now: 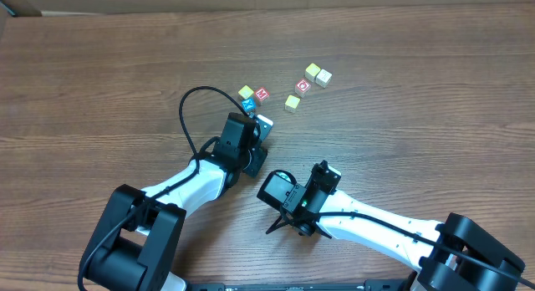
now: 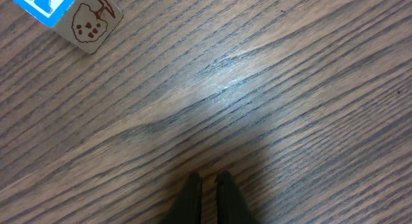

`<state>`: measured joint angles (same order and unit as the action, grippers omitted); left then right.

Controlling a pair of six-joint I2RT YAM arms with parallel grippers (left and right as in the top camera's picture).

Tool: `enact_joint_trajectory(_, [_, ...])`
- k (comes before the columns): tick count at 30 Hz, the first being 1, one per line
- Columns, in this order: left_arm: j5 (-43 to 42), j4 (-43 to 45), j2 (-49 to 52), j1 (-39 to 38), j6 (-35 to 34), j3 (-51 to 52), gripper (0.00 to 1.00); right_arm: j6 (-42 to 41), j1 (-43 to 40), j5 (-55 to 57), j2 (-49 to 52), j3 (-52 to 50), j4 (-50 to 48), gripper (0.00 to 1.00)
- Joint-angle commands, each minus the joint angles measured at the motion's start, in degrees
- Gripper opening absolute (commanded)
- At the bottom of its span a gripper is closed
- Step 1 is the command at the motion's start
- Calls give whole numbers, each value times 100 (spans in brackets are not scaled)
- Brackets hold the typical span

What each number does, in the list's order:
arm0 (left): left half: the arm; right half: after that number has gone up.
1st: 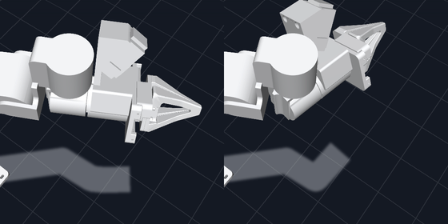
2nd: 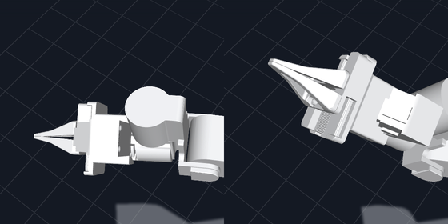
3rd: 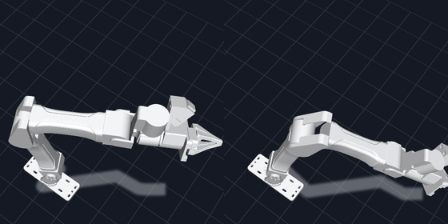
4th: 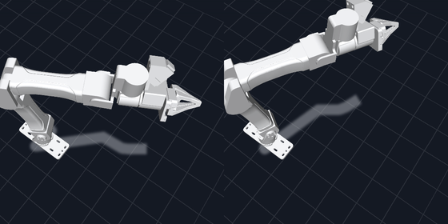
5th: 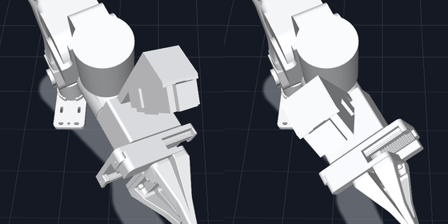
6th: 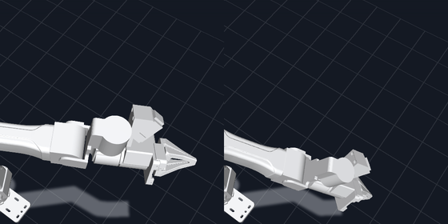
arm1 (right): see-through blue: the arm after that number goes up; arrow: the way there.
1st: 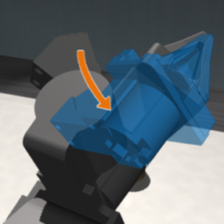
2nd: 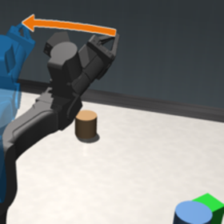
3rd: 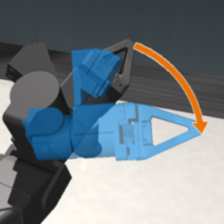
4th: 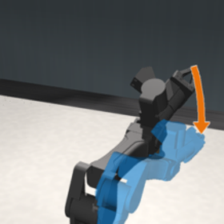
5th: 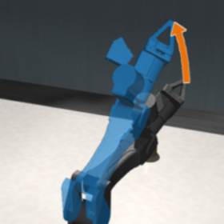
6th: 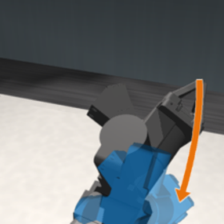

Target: Flip 3 blocks

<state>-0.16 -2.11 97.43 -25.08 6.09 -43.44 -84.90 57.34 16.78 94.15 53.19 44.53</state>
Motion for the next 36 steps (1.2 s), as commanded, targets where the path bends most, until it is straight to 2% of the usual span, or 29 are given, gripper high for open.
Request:
enact_joint_trajectory(1, [15, 0, 76, 9, -55, 52, 4, -66, -44, 7, 28, -52, -31, 4])
enact_joint_trajectory(36, [17, -2, 76, 9, -57, 52, 4, -20, -42, -105, 28, -52, -160, 4])
